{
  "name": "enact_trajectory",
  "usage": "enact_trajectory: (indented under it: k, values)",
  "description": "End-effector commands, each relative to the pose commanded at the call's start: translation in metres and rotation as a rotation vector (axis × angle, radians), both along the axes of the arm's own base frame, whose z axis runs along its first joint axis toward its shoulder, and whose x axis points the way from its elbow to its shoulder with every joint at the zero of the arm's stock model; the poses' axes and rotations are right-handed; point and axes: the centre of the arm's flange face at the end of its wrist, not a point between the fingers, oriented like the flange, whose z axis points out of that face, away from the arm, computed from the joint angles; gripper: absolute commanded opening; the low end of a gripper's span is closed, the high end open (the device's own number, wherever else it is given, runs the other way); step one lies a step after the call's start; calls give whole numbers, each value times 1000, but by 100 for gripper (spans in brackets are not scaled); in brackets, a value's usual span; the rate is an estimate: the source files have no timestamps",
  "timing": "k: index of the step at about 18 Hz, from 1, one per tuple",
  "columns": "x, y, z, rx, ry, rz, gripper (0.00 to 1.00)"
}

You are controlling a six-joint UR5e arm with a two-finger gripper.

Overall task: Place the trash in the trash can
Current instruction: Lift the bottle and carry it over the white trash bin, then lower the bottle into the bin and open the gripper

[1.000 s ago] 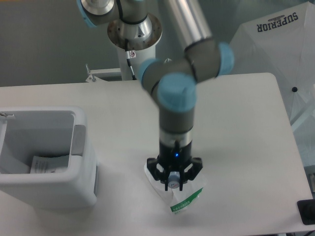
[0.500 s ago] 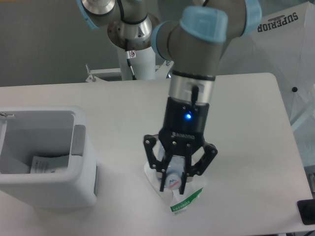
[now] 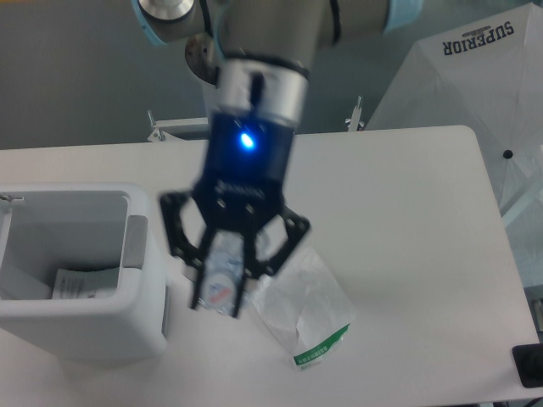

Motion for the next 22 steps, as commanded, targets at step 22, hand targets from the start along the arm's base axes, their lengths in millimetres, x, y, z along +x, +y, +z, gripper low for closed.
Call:
enact_trajectory:
  k: [22]
  values:
    - [149,90,-92,-130,-137,-233,25]
